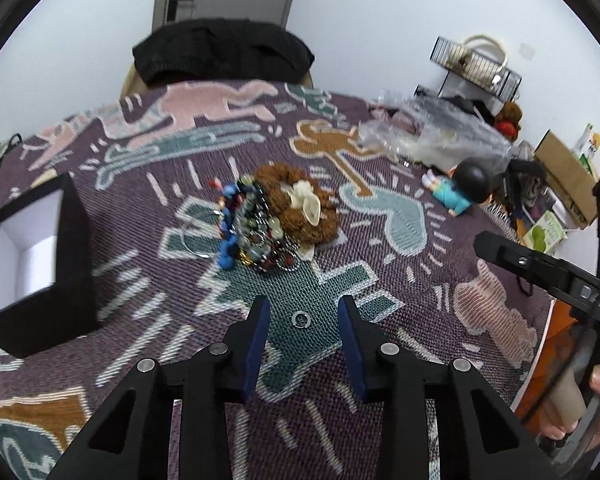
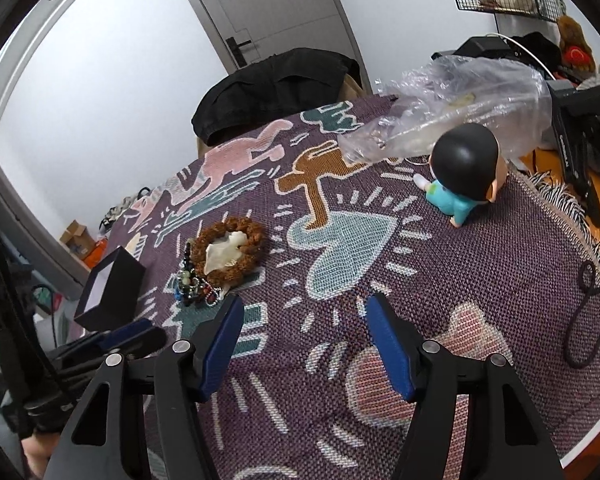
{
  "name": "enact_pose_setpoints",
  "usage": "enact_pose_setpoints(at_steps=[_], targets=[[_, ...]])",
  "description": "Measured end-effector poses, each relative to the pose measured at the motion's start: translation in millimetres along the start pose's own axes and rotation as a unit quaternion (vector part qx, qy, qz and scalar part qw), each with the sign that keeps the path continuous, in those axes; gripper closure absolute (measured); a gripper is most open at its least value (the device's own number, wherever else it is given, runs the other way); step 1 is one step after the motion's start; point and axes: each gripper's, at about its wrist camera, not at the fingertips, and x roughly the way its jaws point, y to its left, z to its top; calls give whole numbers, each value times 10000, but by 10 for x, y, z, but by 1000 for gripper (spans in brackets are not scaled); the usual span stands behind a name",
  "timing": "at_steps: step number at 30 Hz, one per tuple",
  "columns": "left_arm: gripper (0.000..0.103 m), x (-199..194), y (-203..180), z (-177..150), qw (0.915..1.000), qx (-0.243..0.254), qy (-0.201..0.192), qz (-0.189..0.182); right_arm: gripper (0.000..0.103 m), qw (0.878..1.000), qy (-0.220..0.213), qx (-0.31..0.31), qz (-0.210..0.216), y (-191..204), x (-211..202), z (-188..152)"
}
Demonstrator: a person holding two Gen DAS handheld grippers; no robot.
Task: Organize jewelry
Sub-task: 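Move the right tool down to the brown bead bracelet and close on it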
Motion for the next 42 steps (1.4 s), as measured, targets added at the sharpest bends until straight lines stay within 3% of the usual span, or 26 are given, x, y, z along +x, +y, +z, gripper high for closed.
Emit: enact_pose_setpoints(at_steps=[11, 22, 25, 28, 35, 42], targets=[[73, 372, 39, 58, 9985, -159, 448, 288, 38, 9998, 128, 144, 58, -80, 129, 16], [74, 407, -90, 27, 9970, 134, 489, 592, 44, 9990, 375, 239, 84, -42, 421, 50], [76, 417, -132, 4, 9959, 295, 464, 723, 44, 9988, 413, 246, 95, -17, 479, 43], [90, 415, -138, -10, 9949, 354, 425, 838, 47, 9986, 451, 243, 98, -3, 516, 45], [90, 249, 107, 24, 9979, -104, 228, 589, 62, 9971, 655, 277, 271, 74, 692, 117], [90, 34, 254, 104, 9980, -280, -56, 564, 63, 9949, 882, 317, 383, 225, 932, 257]])
